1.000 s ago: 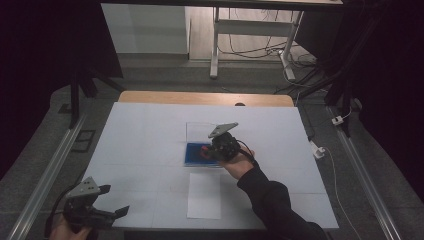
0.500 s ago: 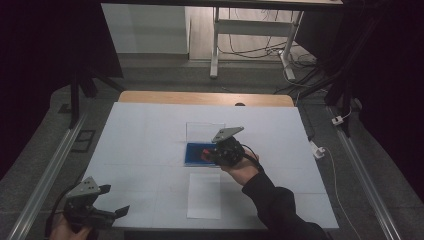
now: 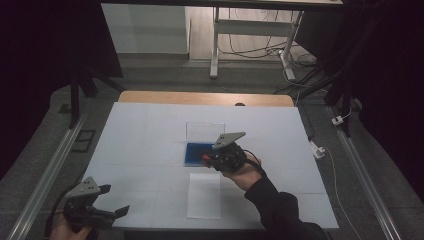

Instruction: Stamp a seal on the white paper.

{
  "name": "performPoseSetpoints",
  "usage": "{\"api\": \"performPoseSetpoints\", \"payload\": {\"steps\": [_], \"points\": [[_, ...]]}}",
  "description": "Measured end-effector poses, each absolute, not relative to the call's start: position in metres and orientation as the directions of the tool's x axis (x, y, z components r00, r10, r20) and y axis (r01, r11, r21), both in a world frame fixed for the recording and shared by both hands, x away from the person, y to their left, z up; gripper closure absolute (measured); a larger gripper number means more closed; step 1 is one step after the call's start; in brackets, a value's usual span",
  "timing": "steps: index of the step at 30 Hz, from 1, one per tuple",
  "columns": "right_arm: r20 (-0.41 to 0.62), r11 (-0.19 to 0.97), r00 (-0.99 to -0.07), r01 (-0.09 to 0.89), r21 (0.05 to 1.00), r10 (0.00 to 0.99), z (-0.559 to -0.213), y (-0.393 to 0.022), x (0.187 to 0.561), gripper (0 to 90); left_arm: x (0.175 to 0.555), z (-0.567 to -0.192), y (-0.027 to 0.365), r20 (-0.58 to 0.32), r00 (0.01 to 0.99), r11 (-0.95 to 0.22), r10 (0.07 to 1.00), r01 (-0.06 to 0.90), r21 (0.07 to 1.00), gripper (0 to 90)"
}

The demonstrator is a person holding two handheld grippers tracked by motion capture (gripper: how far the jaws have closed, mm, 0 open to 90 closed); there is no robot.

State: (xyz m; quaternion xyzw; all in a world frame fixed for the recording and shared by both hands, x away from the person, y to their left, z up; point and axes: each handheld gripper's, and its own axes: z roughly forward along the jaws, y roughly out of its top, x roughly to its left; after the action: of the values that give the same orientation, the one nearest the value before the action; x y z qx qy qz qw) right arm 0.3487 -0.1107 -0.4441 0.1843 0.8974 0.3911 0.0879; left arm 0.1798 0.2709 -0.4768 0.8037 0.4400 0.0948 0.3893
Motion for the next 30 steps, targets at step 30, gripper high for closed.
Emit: {"api": "performPoseSetpoints", "payload": {"steps": [30], "points": [[0.023,0.636,-0.93,0.27,0.722,0.368,-0.452,-0.12,0.311,79.3,0.18,-0.477,0.27,-0.187,0.595,-0.312,0.782,0.633,0.709,1.7]]}}
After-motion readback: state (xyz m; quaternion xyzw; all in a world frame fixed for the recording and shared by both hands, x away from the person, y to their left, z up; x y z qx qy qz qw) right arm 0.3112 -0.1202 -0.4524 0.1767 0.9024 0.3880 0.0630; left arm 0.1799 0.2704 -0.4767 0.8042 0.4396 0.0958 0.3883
